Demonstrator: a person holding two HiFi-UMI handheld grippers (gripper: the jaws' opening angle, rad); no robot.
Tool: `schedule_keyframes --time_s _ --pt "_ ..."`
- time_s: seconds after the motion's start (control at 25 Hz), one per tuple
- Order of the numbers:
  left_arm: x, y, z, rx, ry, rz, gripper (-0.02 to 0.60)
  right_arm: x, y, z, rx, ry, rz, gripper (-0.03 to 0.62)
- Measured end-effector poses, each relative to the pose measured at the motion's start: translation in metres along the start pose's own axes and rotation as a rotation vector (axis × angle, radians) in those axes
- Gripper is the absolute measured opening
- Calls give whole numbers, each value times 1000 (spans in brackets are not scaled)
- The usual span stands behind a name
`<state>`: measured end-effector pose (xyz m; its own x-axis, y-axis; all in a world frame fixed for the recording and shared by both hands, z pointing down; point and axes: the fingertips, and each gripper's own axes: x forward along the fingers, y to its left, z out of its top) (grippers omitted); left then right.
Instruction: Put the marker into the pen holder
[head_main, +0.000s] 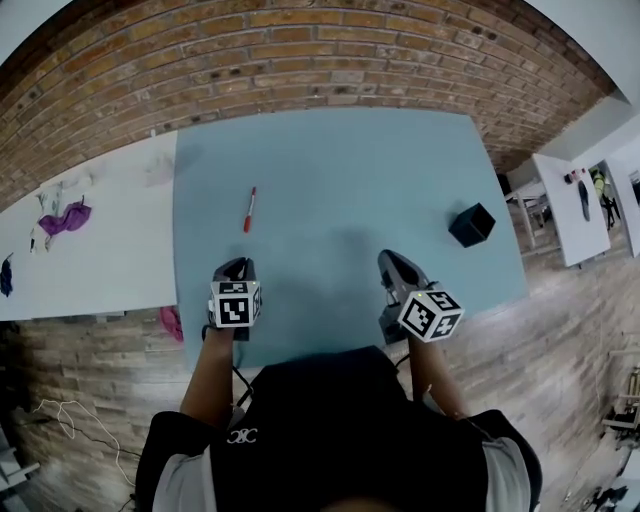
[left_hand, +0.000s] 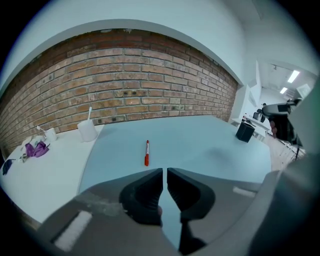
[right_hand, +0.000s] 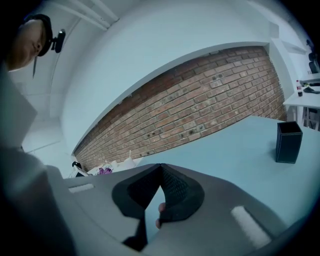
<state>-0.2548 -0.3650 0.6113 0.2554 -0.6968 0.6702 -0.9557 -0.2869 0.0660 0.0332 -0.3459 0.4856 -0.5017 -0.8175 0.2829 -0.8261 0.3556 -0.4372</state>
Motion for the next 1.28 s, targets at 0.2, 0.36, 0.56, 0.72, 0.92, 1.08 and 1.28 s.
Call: schedule_keyframes --time_s 0.2,0.36,0.56,0.72,0.92,1.08,1.28 --pt "14 9 13 -9 -1 31 40 -10 -25 -4 41 12 -34 5" --pt "38 18 19 18 14 51 49 -22 -42 -11 57 23 -83 5" --pt "68 28 32 56 32 73 75 -40 -61 -21 71 42 -145 5" --pt "90 36 40 92 47 86 84 -53 -72 -29 81 52 -184 5" --pt "118 47 29 111 113 95 94 -64 -77 -36 77 71 -218 5" --pt "134 51 16 105 160 86 95 -70 -78 -42 77 81 -237 5" --pt "147 53 -1 85 219 59 109 -69 -76 -42 50 84 -250 5"
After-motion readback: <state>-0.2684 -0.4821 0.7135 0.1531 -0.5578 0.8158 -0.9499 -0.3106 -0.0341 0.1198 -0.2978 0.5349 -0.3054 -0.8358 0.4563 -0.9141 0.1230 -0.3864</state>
